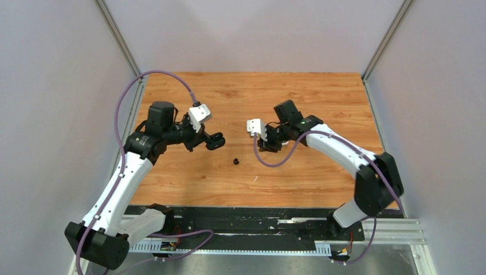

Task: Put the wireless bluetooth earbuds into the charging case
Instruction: Pick up the earbud from the center of the board.

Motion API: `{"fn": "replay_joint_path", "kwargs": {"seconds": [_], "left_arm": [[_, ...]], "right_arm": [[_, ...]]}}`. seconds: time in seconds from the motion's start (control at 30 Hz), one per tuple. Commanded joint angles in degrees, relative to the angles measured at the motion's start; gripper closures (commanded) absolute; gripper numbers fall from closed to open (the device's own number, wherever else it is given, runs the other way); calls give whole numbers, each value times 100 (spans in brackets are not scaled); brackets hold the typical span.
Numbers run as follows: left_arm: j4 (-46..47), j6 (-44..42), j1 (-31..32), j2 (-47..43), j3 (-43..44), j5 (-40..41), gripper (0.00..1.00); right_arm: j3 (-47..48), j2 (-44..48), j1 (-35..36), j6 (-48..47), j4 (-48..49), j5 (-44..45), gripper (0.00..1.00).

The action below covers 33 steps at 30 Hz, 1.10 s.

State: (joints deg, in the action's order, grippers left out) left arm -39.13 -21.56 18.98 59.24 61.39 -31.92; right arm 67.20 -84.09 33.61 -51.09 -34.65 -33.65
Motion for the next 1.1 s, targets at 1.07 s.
{"fn": "replay_joint_path", "kwargs": {"seconds": [1.07], "left_arm": [[-543,575,-1846,-76,468,-937,100]], "right_arm": [[2282,-3939,1085,-1605,-648,-678,52]]}}
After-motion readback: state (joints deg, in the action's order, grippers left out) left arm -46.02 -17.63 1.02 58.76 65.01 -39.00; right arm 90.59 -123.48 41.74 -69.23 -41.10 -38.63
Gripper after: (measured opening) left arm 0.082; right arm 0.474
